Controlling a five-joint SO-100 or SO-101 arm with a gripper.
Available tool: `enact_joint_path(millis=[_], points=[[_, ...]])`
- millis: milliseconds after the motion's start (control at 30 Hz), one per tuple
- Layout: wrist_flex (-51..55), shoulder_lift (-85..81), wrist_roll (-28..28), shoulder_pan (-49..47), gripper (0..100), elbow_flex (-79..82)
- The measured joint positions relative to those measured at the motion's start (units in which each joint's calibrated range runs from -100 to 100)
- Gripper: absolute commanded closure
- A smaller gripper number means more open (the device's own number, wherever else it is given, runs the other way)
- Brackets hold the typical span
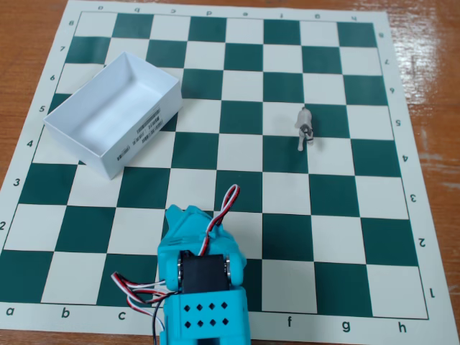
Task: Grab the toy horse and put it in the box.
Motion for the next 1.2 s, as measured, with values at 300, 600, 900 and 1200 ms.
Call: enact_joint_path(millis=[300,600,900,1200], points=[[-10.2,13.3,8.8,8.4,69,-8.1],[-31.4,34.2,15.8,15.3,67,-20.3],[-49.7,51.3,20.7,20.5,66,-25.0],[-61.3,65.0,25.0,23.1,66,-33.1]])
